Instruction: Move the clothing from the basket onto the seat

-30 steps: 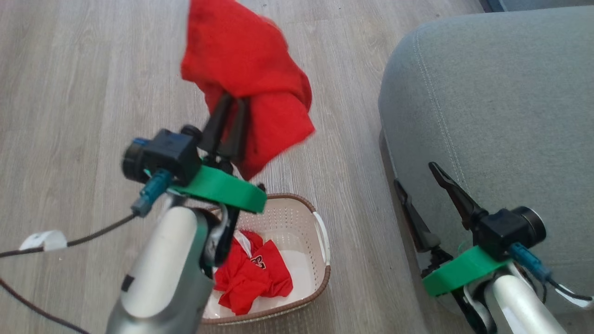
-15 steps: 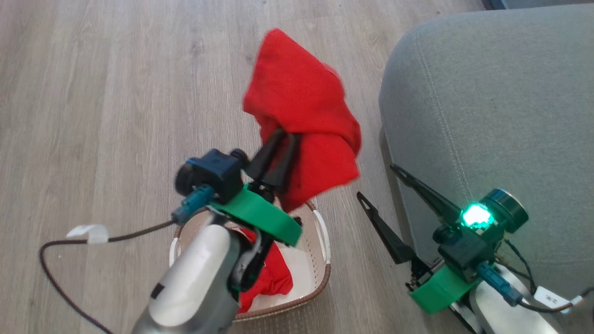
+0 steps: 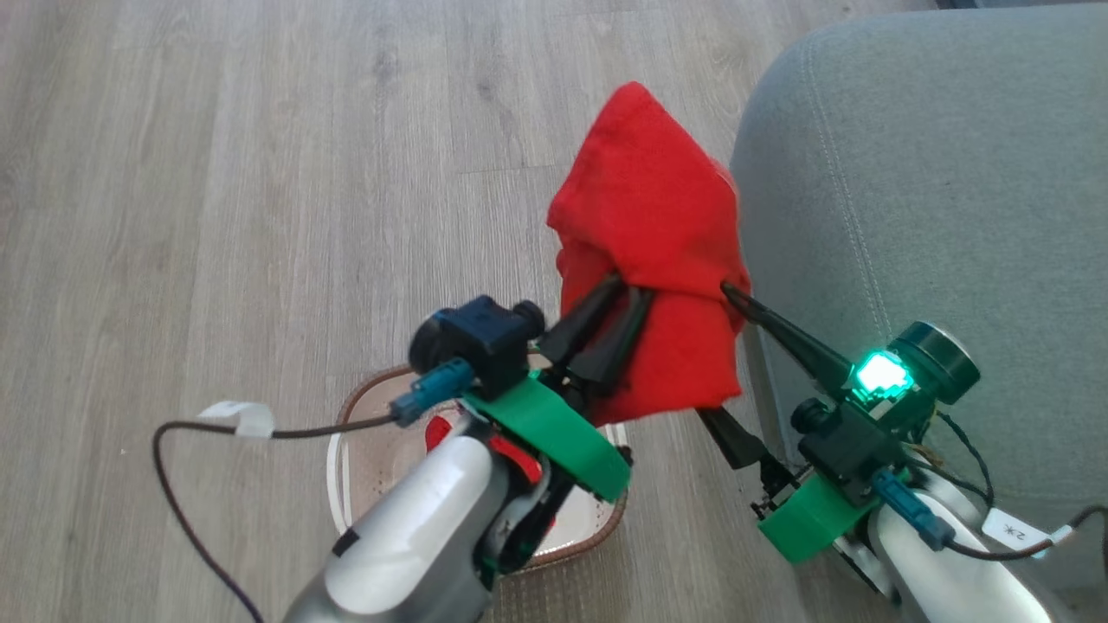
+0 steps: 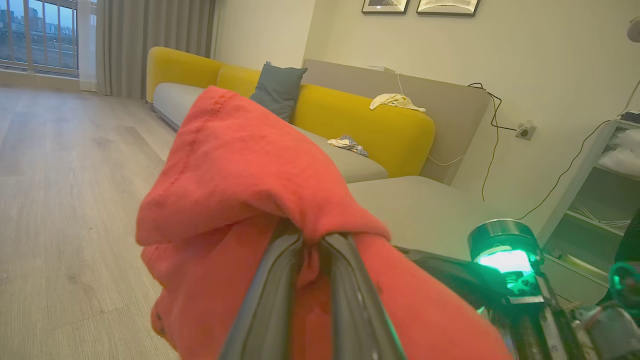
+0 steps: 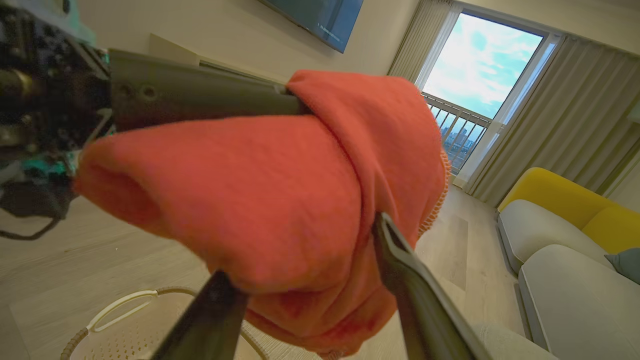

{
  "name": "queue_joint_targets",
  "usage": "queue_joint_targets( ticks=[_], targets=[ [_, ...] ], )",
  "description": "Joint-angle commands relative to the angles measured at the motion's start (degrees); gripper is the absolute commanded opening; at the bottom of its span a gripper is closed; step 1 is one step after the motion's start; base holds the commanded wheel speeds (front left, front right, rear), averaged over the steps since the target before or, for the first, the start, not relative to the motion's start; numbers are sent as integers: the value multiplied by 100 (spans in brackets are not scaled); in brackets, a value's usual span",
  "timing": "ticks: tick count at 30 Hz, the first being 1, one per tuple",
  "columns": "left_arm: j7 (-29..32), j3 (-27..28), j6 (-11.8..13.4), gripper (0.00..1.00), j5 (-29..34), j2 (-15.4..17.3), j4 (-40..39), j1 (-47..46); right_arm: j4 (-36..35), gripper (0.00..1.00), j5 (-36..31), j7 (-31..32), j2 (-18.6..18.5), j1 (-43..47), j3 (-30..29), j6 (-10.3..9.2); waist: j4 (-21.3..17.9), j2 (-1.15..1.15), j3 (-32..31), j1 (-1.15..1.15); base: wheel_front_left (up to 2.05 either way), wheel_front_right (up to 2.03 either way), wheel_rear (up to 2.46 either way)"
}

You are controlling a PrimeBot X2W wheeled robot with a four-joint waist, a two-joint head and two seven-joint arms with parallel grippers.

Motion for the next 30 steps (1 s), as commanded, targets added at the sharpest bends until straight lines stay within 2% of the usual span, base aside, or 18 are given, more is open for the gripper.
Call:
queue_joint_targets(
  ticks=[1,13,14,15,16,30],
  targets=[
    [-55,51,26,0,-51,35,-197,-375,-125,100,-37,-13,47,-199,13,-2,16,0,5,0,0,0,0],
    [-55,-369,-17,0,-281,35,23,-436,145,100,-169,-13,274,-375,-95,-2,118,0,8,0,0,0,0],
    [-55,-393,-18,0,-294,35,56,-437,157,68,-156,-13,294,-374,-100,-2,130,0,6,0,0,0,0],
    [-55,-416,-21,0,-304,35,90,-440,166,21,-127,-13,318,-372,-119,-2,144,0,4,0,0,0,0],
    [-55,-440,-23,0,-319,35,123,-444,168,0,-111,-13,332,-373,-140,-2,155,0,5,0,0,0,0],
    [-55,-545,-102,0,-336,35,188,-462,-36,0,96,-13,582,-234,-604,-2,256,0,-22,0,0,0,0]
  ],
)
